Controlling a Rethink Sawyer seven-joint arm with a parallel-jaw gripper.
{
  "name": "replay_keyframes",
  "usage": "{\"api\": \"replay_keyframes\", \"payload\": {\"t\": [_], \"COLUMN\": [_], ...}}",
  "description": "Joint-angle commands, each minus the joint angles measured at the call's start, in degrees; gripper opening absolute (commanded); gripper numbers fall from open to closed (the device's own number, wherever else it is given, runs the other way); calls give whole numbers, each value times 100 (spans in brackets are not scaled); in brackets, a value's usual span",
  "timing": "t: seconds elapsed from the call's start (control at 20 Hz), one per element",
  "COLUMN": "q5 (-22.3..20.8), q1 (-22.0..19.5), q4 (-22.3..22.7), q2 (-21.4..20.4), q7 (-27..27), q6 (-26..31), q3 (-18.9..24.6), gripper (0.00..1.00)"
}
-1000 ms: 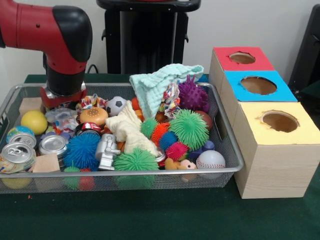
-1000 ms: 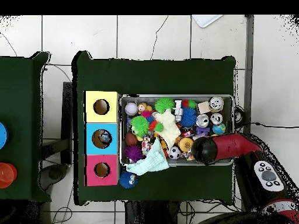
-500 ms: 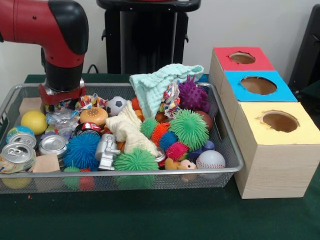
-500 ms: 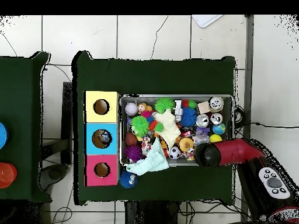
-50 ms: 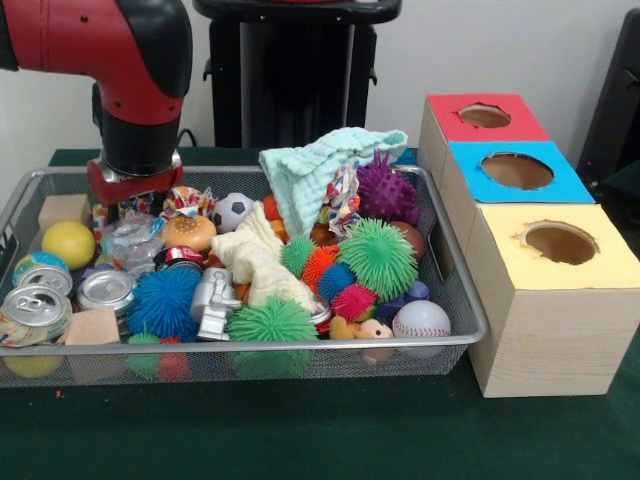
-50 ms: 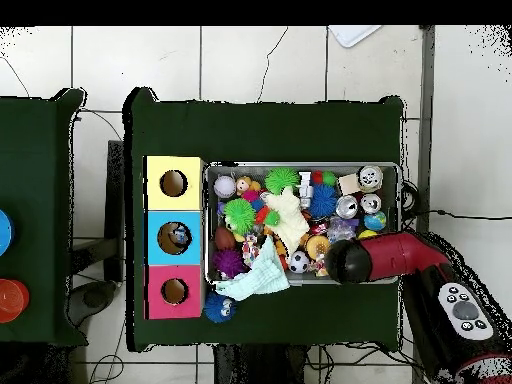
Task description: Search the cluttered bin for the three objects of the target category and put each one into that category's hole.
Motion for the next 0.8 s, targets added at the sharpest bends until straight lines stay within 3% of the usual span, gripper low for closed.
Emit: {"api": "replay_keyframes", "payload": {"t": [0.05,0.45,0.8], "q5": [490,383,74], "q1": [88,-373,-775], "q4": [209,222,345], "q2": [-314,90,185], "q7": [-1031,-1196,-1324], "q6": [524,-214,-638], "q3": [769,1169,1524], "gripper": [100,100,100]}}
